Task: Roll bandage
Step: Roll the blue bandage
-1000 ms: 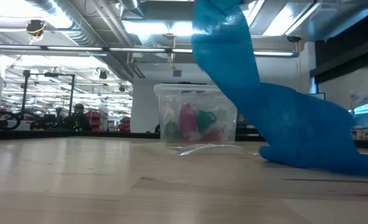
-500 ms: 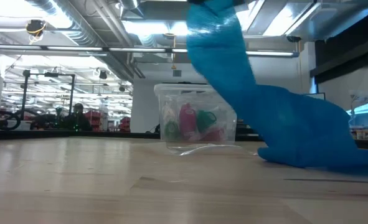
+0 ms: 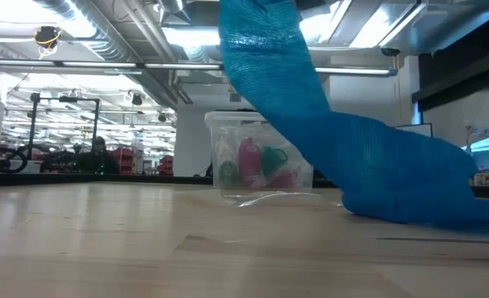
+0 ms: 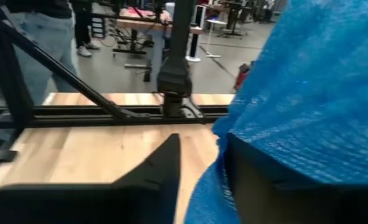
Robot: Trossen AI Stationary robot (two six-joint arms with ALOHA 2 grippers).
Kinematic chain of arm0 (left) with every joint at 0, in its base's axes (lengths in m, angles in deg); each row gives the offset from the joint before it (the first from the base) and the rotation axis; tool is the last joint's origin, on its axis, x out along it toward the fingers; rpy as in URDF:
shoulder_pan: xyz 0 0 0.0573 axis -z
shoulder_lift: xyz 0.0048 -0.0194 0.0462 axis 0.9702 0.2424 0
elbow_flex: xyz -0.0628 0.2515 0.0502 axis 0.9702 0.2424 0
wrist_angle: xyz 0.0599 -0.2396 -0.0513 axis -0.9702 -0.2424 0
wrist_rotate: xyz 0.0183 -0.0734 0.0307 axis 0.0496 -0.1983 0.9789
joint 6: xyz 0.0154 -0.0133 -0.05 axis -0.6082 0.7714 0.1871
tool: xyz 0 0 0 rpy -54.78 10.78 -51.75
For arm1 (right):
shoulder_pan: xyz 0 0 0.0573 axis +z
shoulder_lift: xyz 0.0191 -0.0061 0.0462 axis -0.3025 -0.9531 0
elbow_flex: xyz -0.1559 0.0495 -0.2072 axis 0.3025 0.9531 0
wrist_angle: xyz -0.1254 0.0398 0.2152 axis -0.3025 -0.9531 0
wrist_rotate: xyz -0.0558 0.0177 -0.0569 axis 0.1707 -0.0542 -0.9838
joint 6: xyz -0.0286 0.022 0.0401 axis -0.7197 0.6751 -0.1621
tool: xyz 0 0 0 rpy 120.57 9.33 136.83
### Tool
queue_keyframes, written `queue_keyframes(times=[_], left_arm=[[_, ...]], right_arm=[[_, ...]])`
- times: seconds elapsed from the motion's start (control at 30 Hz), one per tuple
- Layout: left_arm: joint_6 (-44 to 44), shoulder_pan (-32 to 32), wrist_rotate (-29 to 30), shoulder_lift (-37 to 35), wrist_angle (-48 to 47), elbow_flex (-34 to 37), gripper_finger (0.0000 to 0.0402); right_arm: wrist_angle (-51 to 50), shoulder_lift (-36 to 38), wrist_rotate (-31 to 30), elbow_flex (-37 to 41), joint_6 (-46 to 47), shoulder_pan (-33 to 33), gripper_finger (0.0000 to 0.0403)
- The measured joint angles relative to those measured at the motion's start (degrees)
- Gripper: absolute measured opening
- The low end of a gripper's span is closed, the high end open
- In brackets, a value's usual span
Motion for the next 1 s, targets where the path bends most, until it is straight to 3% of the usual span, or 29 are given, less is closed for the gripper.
queue_keyframes(times=[0.2, 0.37, 0.67, 1.0], left_arm=[[-0.2, 0.0, 0.0, 0.0, -0.1, 0.0, 0.0013], [-0.5, -0.1, 0.0, 0.0, -0.1, 0.0, 0.0013], [-1.7, -0.1, -0.1, -0.1, 0.1, 0.0, 0.0013], [-2.5, -0.1, -0.1, -0.1, 0.5, 0.0, 0.0013]], right_arm=[[-0.3, 0.0, 3.9, 0.0, -0.5, 0.1, 0.0222], [-4.1, 2.1, 3.9, 0.0, -1.2, 0.9, 0.0268], [-11.1, 8.4, 3.7, 0.0, -2.0, 4.4, 0.0280], [-18.6, 8.9, 5.0, 0.0, 3.1, 5.7, 0.0280]])
